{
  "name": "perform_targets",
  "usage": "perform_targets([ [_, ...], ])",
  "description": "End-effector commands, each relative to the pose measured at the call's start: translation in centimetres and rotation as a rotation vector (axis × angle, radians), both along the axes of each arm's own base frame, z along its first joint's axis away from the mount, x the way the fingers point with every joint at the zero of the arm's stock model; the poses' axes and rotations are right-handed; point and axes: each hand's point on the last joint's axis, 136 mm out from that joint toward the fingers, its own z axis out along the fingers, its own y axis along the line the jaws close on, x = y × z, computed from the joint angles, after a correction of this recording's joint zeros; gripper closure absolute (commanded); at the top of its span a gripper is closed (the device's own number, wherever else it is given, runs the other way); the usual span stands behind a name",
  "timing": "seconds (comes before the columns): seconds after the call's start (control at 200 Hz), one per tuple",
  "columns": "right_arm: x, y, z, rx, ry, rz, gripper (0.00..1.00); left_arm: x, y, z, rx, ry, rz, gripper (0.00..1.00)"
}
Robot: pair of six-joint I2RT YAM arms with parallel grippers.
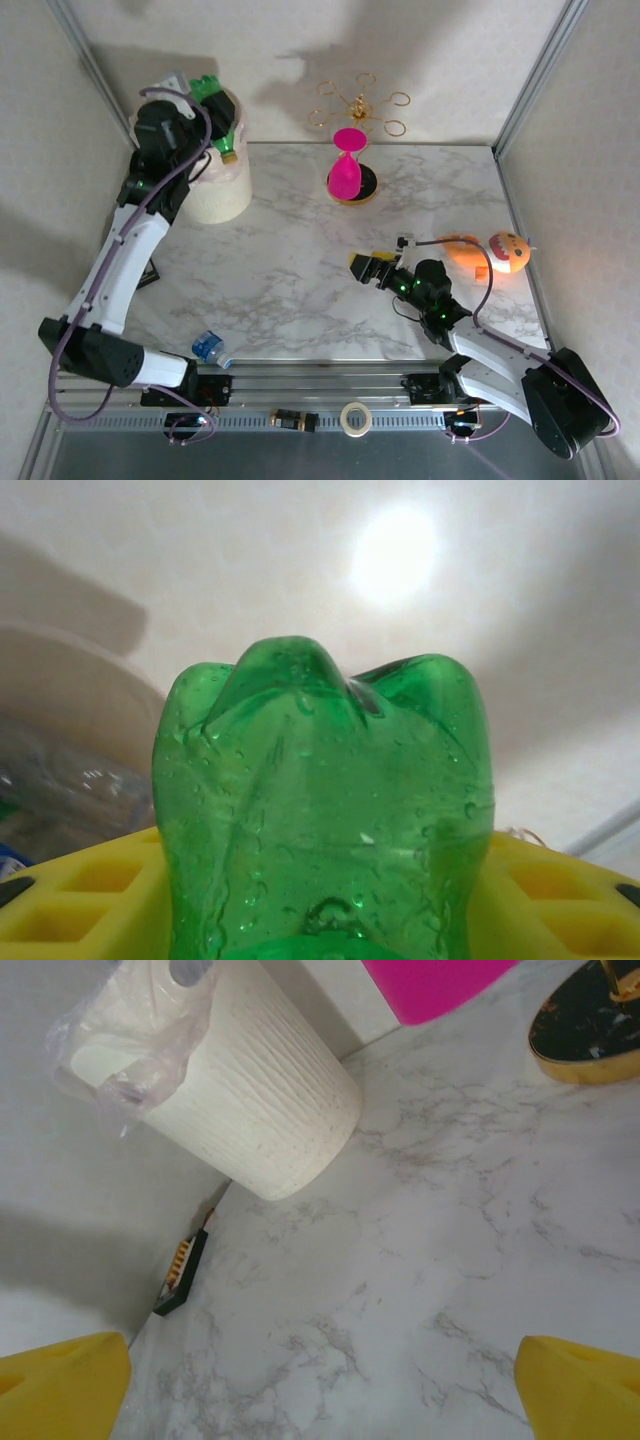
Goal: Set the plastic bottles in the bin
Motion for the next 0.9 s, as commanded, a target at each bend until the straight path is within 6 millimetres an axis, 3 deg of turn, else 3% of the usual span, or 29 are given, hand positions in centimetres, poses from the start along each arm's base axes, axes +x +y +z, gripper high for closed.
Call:
perform_targets([
  [0.0, -0.3, -0.4, 0.0, -0.014, -0.03, -0.011, 0.01, 2.2, 2.8, 0.7, 0.065, 0.007, 0.095, 1.0],
  [0.165, -0.5, -1.0, 0.0, -0.028, -0.036, -0.033, 0.01, 6.3, 5.7, 0.4, 0.092, 0.041, 0.188, 1.0],
  [0.411, -0.8, -2.0, 0.1, -0.036, -0.045, -0.071, 0.01, 11.3, 8.1, -4.7, 0.145, 0.187, 0.253, 1.0],
  [0.821, -1.0, -3.1, 0.4, -0.052, -0.057, -0.115, 0.01, 13.1, 9.1, -10.7, 0.178, 0.323, 0.278, 1.0],
  [0.896, -1.0, -3.1, 0.4, -0.052, -0.057, -0.115, 0.01, 13.1, 9.0, -11.1, 0.18, 0.335, 0.274, 0.93],
])
